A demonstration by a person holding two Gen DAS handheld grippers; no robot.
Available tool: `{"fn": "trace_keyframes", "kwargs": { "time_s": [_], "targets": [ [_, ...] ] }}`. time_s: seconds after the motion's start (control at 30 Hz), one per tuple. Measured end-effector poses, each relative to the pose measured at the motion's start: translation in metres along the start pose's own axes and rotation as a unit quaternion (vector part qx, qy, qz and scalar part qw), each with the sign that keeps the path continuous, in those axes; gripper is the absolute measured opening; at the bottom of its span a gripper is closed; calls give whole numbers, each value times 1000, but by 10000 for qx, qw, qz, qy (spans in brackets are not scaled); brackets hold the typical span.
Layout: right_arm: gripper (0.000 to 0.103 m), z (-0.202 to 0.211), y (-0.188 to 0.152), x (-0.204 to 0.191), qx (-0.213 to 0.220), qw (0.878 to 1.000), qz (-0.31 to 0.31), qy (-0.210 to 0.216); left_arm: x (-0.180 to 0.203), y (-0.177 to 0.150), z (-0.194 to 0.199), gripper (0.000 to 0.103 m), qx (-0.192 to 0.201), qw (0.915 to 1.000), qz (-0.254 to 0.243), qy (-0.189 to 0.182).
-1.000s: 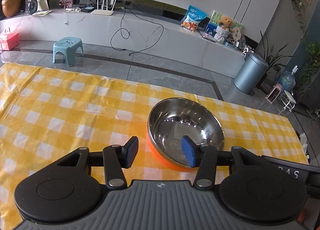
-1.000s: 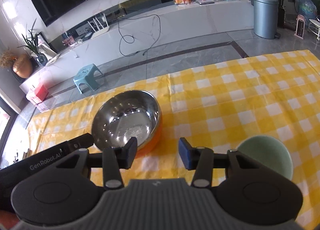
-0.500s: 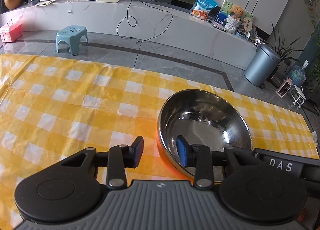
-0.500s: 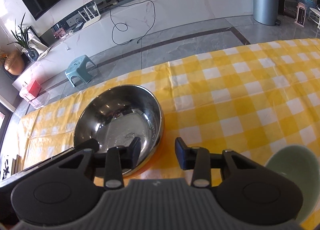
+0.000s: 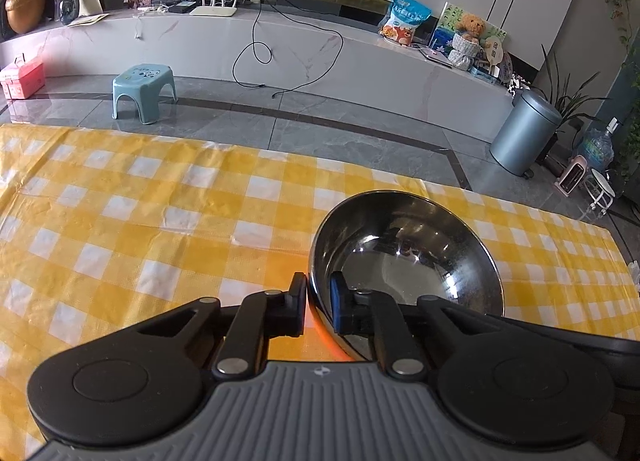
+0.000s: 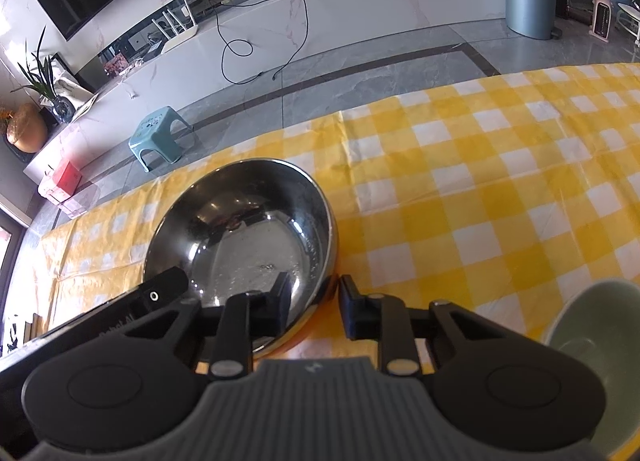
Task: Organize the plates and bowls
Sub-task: 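Close both grippers on the rim of the orange steel bowl, then lift the orange bowl and lower it into the blue bowl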
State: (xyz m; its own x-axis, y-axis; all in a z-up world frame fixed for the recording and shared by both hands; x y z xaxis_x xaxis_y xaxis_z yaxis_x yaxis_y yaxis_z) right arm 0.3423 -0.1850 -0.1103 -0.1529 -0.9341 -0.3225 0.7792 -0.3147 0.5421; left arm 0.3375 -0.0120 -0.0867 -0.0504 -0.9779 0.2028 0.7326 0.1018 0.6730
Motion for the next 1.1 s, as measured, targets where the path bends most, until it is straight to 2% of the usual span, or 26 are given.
{"fn": "trace_keyframes", "kwargs": {
  "time_s": [0.17, 0.4, 0.8, 1.1],
  "targets": [
    [22, 3, -2, 0, -76, 10000, -36, -48, 1, 1, 6, 11, -9, 10000, -9, 44],
    [20, 26, -13, 0, -162, 9998, -98, 67, -2, -8, 36, 11, 4, 10000, 42, 32],
    [19, 109, -58, -4, -201, 9988, 59, 442, -7, -39, 125, 11, 153, 9996, 226, -49],
    [19, 192, -107, 4, 193, 9981, 50, 588, -2, -78, 194, 11, 338, 9984, 401, -226]
  ]
}}
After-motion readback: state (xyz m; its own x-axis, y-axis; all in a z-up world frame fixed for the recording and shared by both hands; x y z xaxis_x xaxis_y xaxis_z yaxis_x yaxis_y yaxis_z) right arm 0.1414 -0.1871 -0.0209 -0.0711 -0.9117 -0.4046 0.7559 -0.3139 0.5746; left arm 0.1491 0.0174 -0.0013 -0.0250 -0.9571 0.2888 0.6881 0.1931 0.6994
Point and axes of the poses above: each gripper's, at about its wrist camera, not at the fingertips, and z roughly against the way its jaws point, x to its right, y to its top, the point moved 4 cm from there along -z, roughly the way its jaws point, and after that the axes turned 2 degrees about x, right-handed, at the moved point
